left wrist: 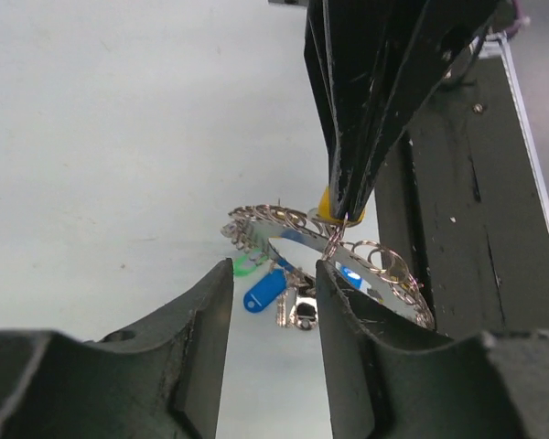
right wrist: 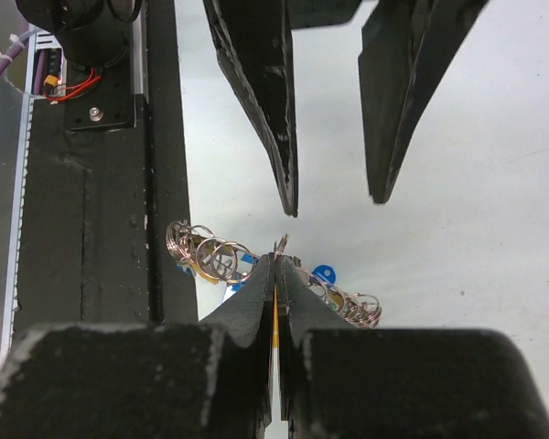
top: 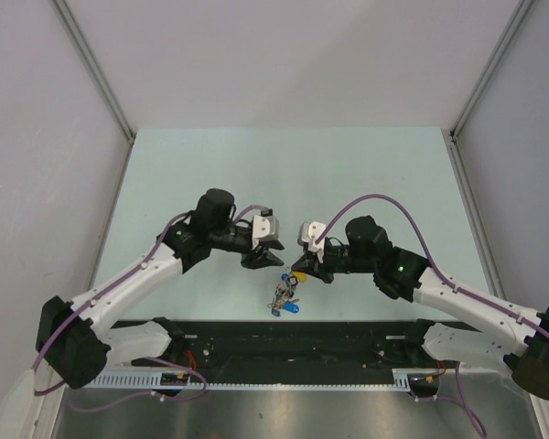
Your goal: Put the keys on the keyring
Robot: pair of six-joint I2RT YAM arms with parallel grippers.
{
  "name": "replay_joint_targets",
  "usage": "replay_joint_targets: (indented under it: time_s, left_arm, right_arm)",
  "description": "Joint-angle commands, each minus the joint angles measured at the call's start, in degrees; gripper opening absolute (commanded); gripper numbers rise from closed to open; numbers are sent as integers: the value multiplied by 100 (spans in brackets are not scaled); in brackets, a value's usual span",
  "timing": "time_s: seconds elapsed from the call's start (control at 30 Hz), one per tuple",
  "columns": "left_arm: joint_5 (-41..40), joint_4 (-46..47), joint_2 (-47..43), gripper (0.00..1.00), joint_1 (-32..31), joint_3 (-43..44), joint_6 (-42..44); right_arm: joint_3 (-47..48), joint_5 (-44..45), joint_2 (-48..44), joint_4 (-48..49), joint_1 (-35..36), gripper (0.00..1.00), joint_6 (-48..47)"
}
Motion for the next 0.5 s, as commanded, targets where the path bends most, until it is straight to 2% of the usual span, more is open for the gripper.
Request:
replay_joint_targets:
  time_s: [0.0, 0.1, 0.27, 0.47]
  left_arm:
    - [582, -1075, 388, 44, -113, 577, 1004]
    - [731, -1286, 669, 38, -174, 762, 1188]
    - [1161, -1620, 916, 38, -201, 947, 1382]
    - [1232, -1717, 1118, 35, -253, 1018, 1444]
  right_arm:
    - [263, -126, -43, 196, 0, 0, -102]
    - [272, -126, -43, 195, 0, 0, -111]
    - [272, -134, -34, 187, 0, 0, -120]
    - [281, -169, -8, 204, 0, 0, -111]
